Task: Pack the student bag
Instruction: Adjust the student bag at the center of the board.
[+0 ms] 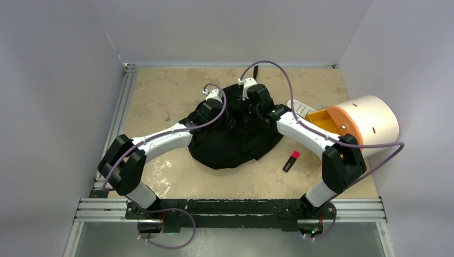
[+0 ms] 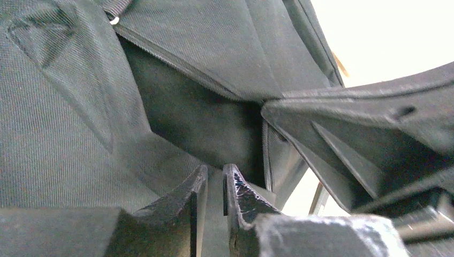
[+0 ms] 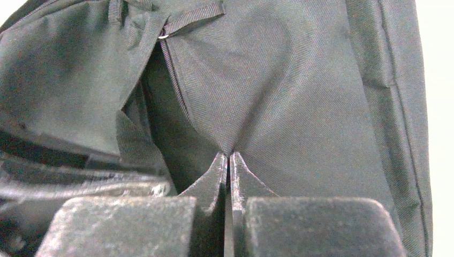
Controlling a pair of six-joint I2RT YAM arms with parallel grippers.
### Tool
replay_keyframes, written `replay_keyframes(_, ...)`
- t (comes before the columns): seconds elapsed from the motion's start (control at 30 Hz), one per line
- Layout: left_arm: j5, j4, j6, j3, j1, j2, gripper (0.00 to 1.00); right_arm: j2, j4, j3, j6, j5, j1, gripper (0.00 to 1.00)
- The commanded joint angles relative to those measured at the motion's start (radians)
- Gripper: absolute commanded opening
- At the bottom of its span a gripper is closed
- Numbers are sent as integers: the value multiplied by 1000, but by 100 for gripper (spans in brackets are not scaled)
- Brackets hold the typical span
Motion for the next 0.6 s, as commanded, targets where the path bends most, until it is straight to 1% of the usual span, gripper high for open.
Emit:
replay_keyframes(0.0,24,118,-37,45,36,32,14,-66,80,-4,44,-76,-12,0)
replay_keyframes(0.2,72,188,-108,35,69,112,6,-77,97,-23,68,-127,-25,0)
replay_keyframes(0.5,99,306,-135,5,79,195,4,-91,124,-58,103,-248,-31,0)
replay_keyframes(0.57,97,323,-140,-2,79,202,4,-94,145,-66,112,-271,-31,5)
